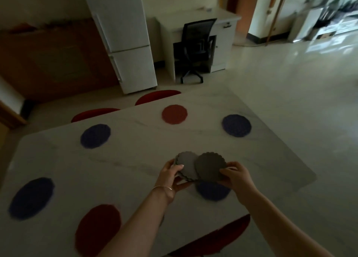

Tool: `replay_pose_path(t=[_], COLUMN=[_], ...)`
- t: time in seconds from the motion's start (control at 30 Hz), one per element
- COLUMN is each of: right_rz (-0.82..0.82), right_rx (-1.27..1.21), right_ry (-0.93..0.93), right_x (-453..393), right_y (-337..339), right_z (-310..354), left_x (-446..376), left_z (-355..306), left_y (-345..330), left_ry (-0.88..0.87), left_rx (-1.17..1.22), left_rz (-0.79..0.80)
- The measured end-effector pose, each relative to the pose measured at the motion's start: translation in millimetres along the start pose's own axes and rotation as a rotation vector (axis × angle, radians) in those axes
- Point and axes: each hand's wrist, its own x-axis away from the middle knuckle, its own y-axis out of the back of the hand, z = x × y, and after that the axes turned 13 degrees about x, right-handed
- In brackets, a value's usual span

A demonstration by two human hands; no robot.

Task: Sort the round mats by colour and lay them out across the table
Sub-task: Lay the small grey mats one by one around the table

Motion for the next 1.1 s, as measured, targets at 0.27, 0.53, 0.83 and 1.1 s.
replay_pose_path(t=[0.27,0.53,0.83,1.1], right_rz=[-0.039,0.182,0.358,0.369], right_rx=[-0.112,0.118,0.309,0.447], right_ry=[-0.057,-0.105,-0.130,-0.087], right_x=[-69.7,-150.7,-185.2,-192.7], right_y=[86.4,140.8,164.3,163.1], right_z=[-5.8,-1.2,-6.0,-33.5], left_x=[-47.5,-70.0,-70.0,-66.8], left_z=[15.7,69.4,105.1,123.9], left_y=[-44.7,-123.2,-154.1,-140.7], left_ry=[-0.031,-0.127,-0.201,-0.220], left_rx=[0.033,0.229,0.378,0.408], left_rz=[-0.112,-0.265,-0.441,-0.472])
